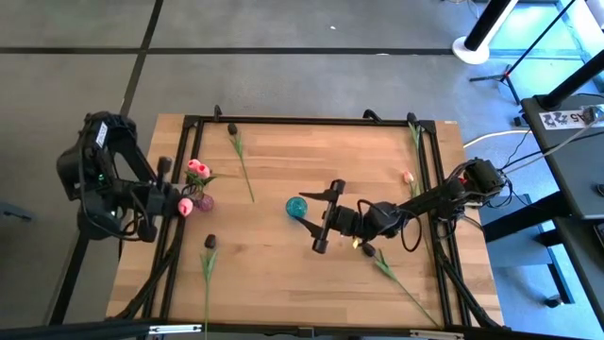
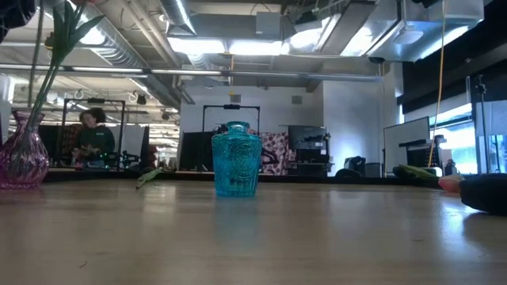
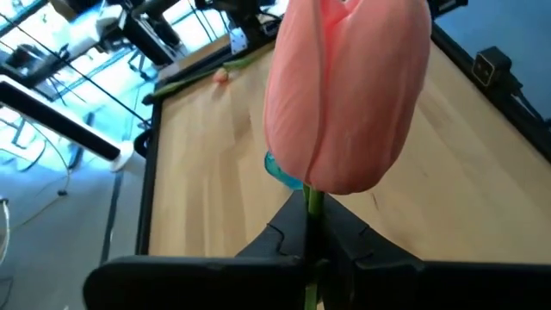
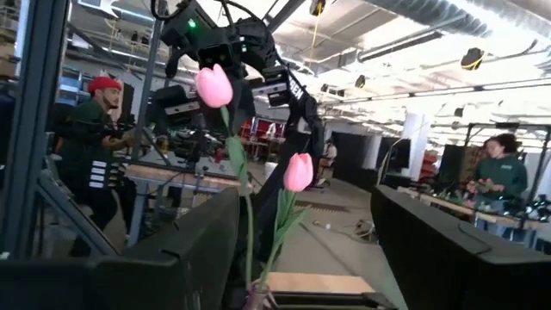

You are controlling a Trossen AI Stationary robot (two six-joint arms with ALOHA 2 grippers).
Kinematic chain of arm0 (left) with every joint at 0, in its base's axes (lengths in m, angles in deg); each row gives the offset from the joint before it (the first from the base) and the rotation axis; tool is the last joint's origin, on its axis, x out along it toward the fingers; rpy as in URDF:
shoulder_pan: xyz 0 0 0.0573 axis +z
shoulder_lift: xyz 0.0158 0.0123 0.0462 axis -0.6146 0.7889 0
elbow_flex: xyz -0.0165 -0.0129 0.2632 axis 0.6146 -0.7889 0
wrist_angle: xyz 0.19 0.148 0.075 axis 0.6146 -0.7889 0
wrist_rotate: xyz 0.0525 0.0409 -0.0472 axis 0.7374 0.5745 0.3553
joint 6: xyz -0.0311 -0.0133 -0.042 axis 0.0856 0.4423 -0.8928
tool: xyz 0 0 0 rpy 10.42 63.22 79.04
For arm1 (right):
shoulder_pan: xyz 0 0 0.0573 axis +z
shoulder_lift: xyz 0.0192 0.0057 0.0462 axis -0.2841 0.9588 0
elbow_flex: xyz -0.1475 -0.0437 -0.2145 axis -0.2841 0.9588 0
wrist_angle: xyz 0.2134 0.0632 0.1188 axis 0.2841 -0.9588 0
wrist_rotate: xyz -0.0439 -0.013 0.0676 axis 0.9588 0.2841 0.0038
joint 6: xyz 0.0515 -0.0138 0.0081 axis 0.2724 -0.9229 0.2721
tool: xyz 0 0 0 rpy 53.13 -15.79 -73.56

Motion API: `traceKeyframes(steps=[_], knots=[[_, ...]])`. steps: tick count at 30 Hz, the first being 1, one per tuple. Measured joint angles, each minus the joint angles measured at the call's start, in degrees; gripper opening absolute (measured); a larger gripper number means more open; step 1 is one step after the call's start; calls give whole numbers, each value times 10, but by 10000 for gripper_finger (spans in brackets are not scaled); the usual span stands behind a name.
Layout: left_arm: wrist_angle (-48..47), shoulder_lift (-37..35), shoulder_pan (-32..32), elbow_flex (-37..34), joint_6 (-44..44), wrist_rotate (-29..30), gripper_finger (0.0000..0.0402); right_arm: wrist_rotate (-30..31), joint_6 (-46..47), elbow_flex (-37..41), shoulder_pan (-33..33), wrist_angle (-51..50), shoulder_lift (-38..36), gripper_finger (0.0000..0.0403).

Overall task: Sort flowers into vase by color
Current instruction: Put the top pink tulip into the purple vase

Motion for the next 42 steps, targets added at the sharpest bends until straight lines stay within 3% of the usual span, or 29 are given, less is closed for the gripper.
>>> traceKeyframes(steps=[10, 26, 38, 42], knots=[[0, -10, -19, -4, 35, -59, 3, 0, 34, 0, 4, -16, 0, 264], [1, -40, -18, -9, 35, -26, 2, 9, 45, 0, 24, -29, 0, 264], [1, -79, -18, -106, -8, -12, 2, 21, 51, 0, 38, -30, 0, 264], [0, -91, -18, -123, -77, 26, 3, 21, 60, 0, 38, -31, 0, 264]])
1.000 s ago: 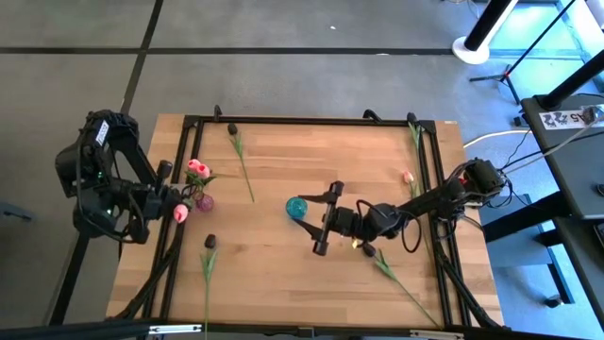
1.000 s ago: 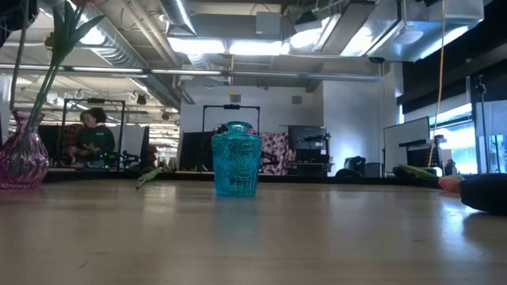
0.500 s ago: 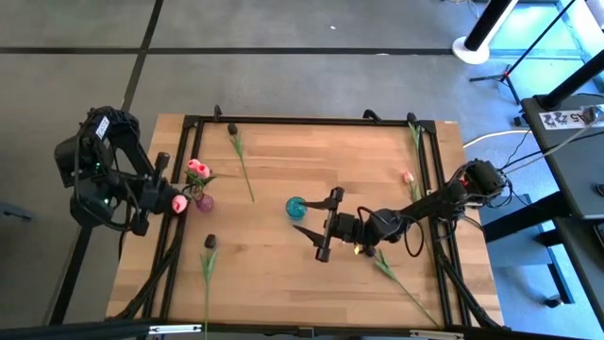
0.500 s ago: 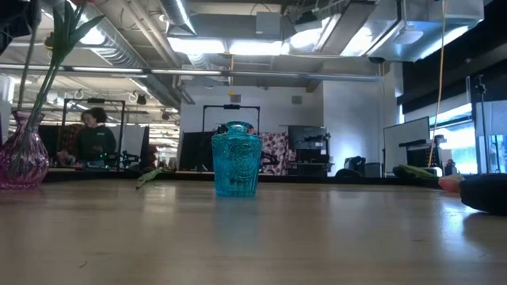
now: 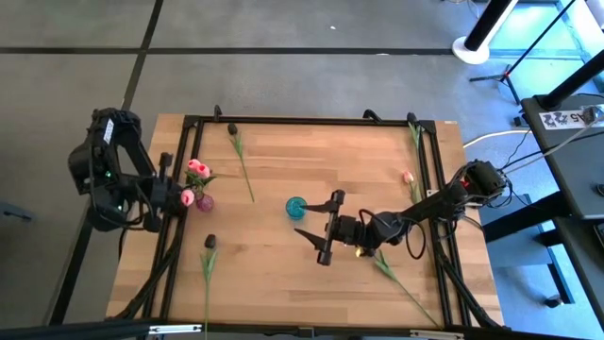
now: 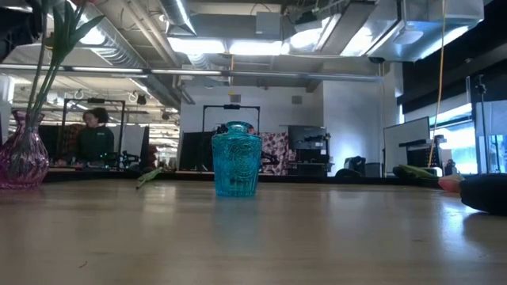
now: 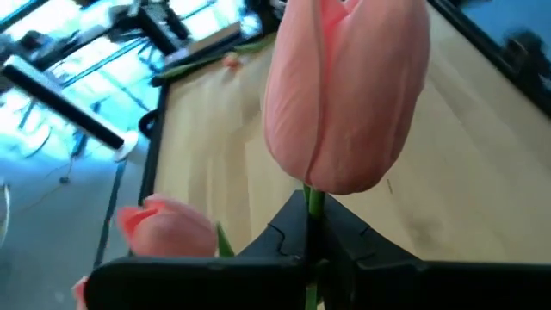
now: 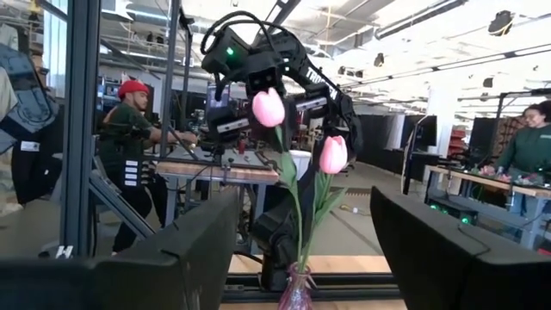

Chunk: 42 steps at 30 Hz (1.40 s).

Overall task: Sort flowers into vase by color
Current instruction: Put the top pink tulip into the purple vase, then put the pink tulip into the purple vase

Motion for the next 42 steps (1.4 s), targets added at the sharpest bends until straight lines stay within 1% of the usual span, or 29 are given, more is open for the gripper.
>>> traceKeyframes(steps=[5, 8, 11, 16, 18, 20, 25, 28, 31, 34, 37, 40, 42], knots=[[0, -20, 0, -18, -84, -11, 9, -1, 0, 0, 0, -14, 0, 264], [0, -32, 0, -27, -116, -30, 10, -1, 0, 0, 0, -20, 0, 264], [0, -44, 0, -37, -133, -57, 10, -2, 0, 0, 0, -35, 0, 264], [0, -58, 0, -56, -151, -64, 12, -2, 0, 0, 0, -51, 0, 264], [0, -61, 0, -65, -159, -75, 20, -2, 2, 0, 0, -51, 0, 264], [0, -61, 0, -73, -164, -91, 36, -2, 8, 0, 0, -64, 0, 264], [0, -61, 13, -75, -161, -103, 94, -2, 11, 0, -1, -73, 0, 264], [0, -61, 23, -64, -127, -119, 125, -2, 12, 0, -1, -74, 0, 264], [0, -61, 29, -49, -98, -127, 145, -1, 12, 0, -1, -74, 0, 264], [0, -60, 37, -23, -65, -169, 156, 10, 12, 0, -1, -74, 0, 264], [0, -61, 44, 10, -47, -222, 158, 38, 12, 0, -1, -74, 0, 264], [0, -61, 45, 43, -29, -228, 155, 78, 19, 0, -11, -74, 0, 264], [0, -61, 45, 62, -24, -228, 152, 98, 49, 0, -29, -84, 0, 264]])
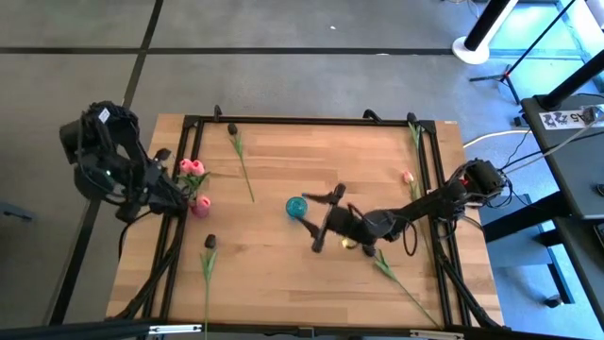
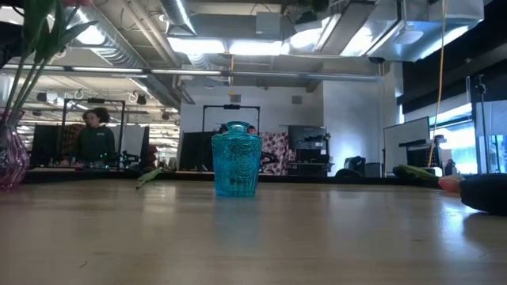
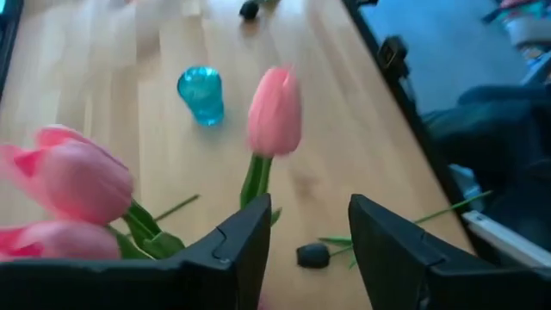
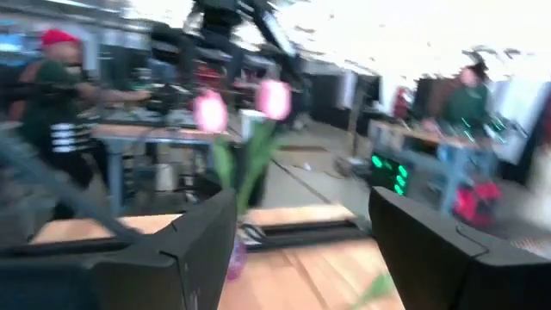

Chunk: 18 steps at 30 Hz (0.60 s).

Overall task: Sort flowers into vase by color
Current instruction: Put the pink tulip into the purple vase

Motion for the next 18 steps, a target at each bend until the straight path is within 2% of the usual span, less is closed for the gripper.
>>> traceKeyframes(steps=[4, 6, 8, 14, 16, 18], knots=[[16, 0, 0, 35, 35, 8, 147, 33, 115, 0, -57, -118, -6, 264], [45, 0, 0, 50, 75, 15, 147, 37, 182, -10, -94, -223, -16, 264], [80, 0, 0, 64, 116, 30, 147, 32, 261, -35, -133, -371, -27, 264], [125, -1, 0, 80, 190, 97, 147, -81, 541, -168, -249, -930, -24, 264], [121, -1, 0, 78, 191, 118, 147, -123, 594, -169, -282, -1060, -22, 264], [120, -1, 0, 71, 191, 127, 147, -163, 638, -157, -311, -1147, -22, 264]])
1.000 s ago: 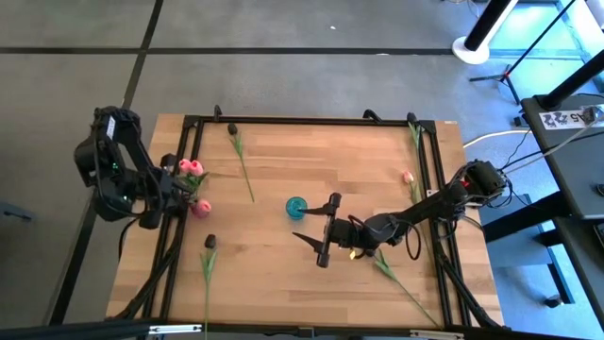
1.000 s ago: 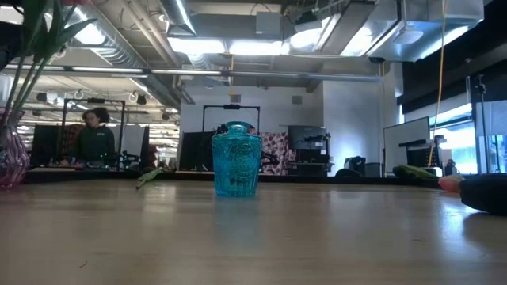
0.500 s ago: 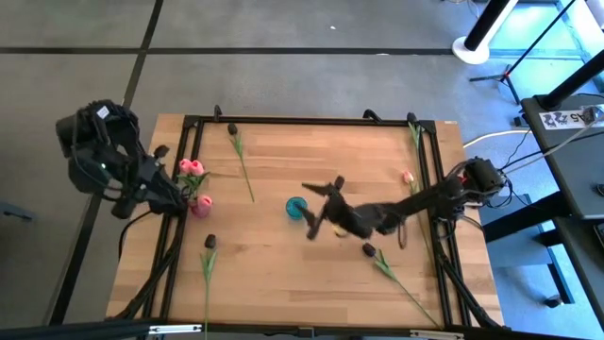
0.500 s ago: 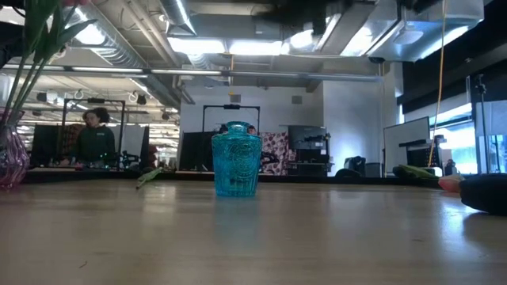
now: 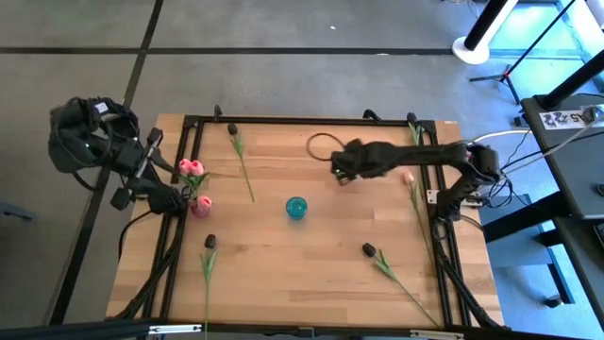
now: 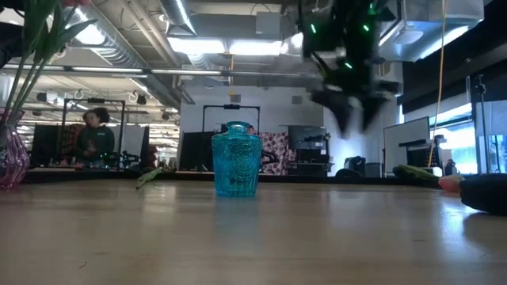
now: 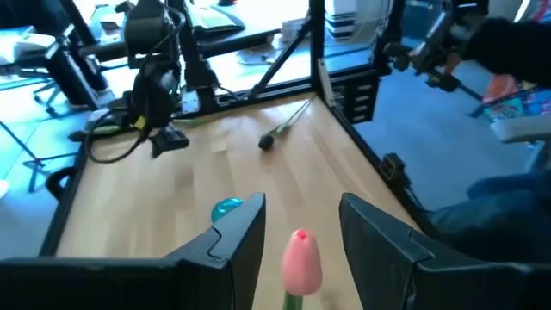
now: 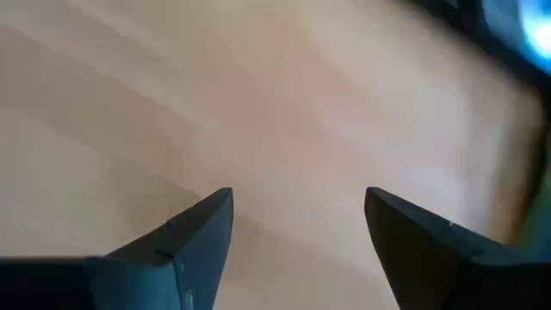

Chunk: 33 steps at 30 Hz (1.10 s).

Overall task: Sort flowers into vase by color
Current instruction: Put the pink tulip into the purple vase

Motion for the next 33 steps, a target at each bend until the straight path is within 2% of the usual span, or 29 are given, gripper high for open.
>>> traceKeyframes(steps=[3, 9, 15, 20, 25, 33], knots=[[0, 0, 0, -9, 0, 0, 147, -69, 33, 43, -42, -82, 0, 264], [0, 0, 0, -12, 3, 1, 146, -131, 33, 155, -114, -86, 0, 264], [0, 0, 0, -13, 3, 1, 147, -181, 22, 230, -150, -80, 0, 255], [0, 0, 0, -13, 3, 1, 147, -181, 9, 280, -197, -76, 0, 199], [0, 0, 0, -13, -1, 1, 147, -214, -63, 324, -253, -14, -2, 137], [0, 1, 0, -13, -13, 0, 147, -207, -107, 300, -267, -3, -3, 31]])
